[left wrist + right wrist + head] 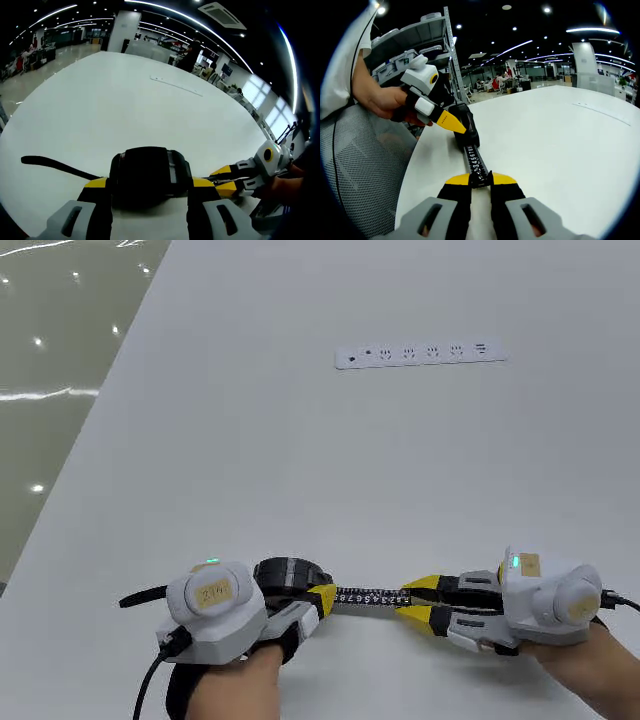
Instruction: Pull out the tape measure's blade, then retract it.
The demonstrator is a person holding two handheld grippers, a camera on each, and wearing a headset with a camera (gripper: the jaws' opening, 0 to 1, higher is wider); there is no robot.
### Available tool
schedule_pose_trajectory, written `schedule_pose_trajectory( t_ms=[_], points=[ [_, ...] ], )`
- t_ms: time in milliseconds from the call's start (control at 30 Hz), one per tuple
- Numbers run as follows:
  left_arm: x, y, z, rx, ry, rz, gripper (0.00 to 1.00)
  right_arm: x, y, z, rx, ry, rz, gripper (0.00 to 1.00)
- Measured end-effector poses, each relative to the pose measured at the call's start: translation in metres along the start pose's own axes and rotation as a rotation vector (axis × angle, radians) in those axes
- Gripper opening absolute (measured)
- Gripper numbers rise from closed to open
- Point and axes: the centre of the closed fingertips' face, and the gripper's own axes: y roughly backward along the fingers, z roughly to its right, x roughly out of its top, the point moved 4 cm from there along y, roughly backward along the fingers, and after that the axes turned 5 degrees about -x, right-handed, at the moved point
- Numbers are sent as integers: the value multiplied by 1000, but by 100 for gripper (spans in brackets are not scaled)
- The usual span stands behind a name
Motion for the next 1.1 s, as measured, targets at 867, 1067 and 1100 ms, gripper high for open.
schedule_pose_trajectory(
  t_ms=[867, 1067, 1100],
  points=[
    [2, 2, -3, -34, 59, 8, 57, 17, -41, -12, 48, -19, 26, 12],
    [3, 2, -3, -38, 72, 12, 57, 20, -49, -15, 56, -20, 26, 12],
    [3, 2, -3, -38, 74, 12, 57, 20, -51, -15, 56, -20, 26, 12]
  ],
)
